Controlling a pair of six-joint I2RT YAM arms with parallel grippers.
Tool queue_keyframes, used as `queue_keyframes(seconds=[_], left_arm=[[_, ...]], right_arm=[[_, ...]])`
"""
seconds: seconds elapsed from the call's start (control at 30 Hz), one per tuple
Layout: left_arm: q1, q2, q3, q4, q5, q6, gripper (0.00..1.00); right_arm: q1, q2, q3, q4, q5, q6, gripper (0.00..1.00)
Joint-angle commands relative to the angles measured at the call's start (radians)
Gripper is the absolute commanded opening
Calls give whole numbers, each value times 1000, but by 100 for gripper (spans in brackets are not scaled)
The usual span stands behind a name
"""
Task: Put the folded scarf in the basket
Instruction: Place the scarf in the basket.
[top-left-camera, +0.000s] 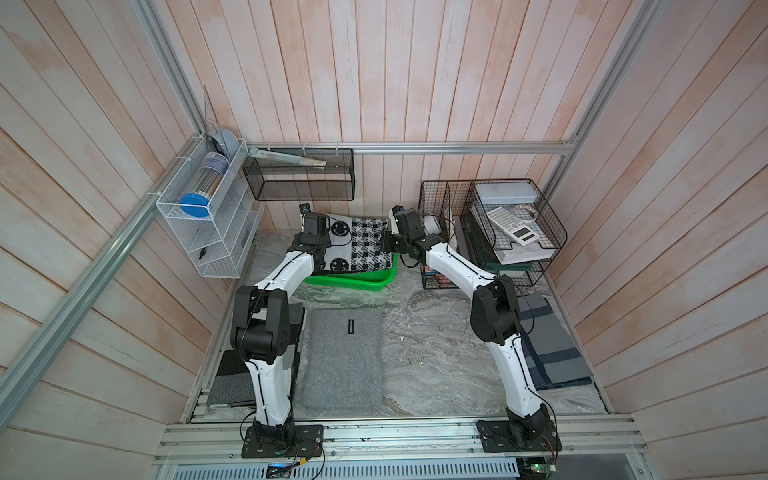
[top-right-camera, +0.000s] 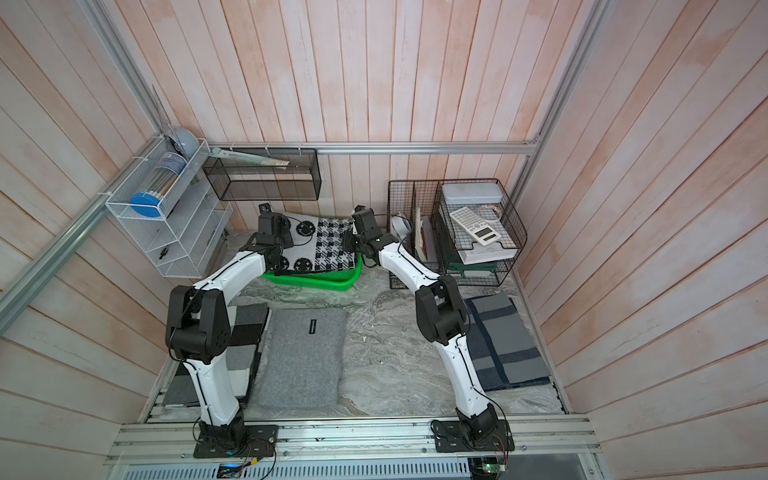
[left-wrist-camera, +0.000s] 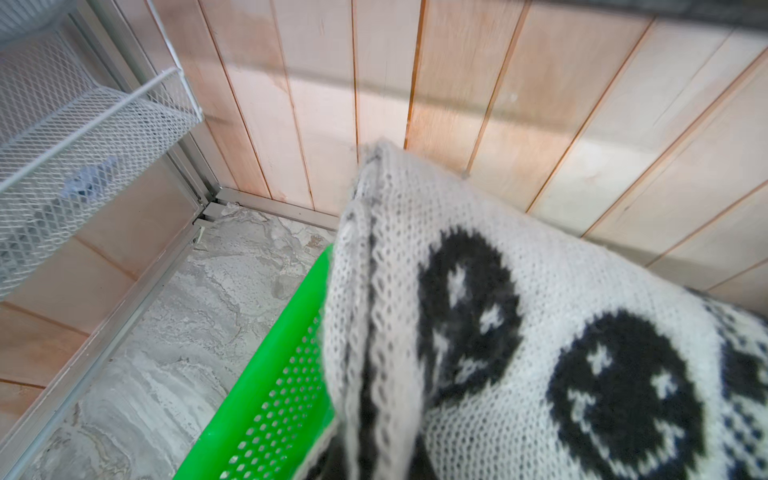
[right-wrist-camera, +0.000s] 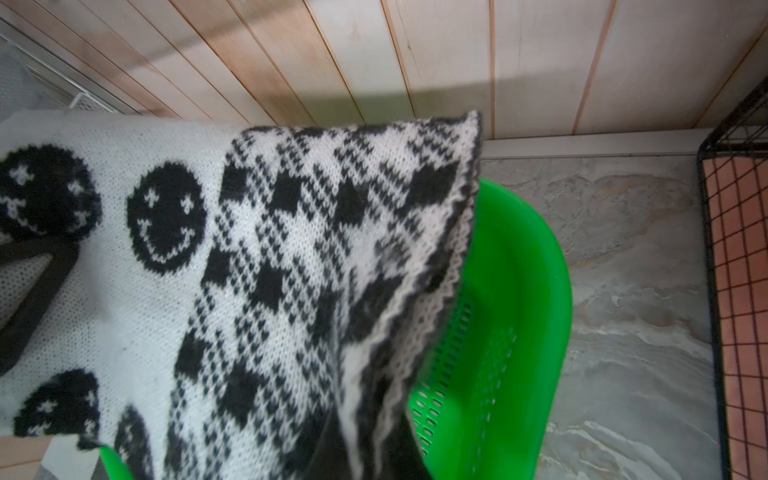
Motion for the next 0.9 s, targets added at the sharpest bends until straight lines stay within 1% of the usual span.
queue_keyframes(seconds=[0.0, 0.1, 0.2, 0.4, 0.57, 0.67, 0.77, 0.87], left_arm=[[23, 15, 37, 57, -58, 31, 0], [23, 11, -4, 85, -71, 38, 0], [22, 10, -29, 100, -83, 48, 0], [22, 9, -56, 65, -81, 57, 0], [22, -7, -93, 44, -51, 37, 0], [19, -27, -113, 26, -27, 12, 0], [10, -61, -139, 9, 0, -15, 0], [-13, -102, -167, -12, 9, -39, 0]], right_arm=[[4, 18, 34, -70, 57, -32, 0], [12, 23, 14, -92, 76, -39, 0], [19, 19, -29, -92, 67, -36, 0], [34, 21, -71, -110, 90, -48, 0], [34, 22, -76, -144, 120, -70, 0], [31, 19, -75, -173, 152, -92, 0], [28, 10, -74, -213, 217, -98, 0], [26, -1, -79, -249, 255, -115, 0]])
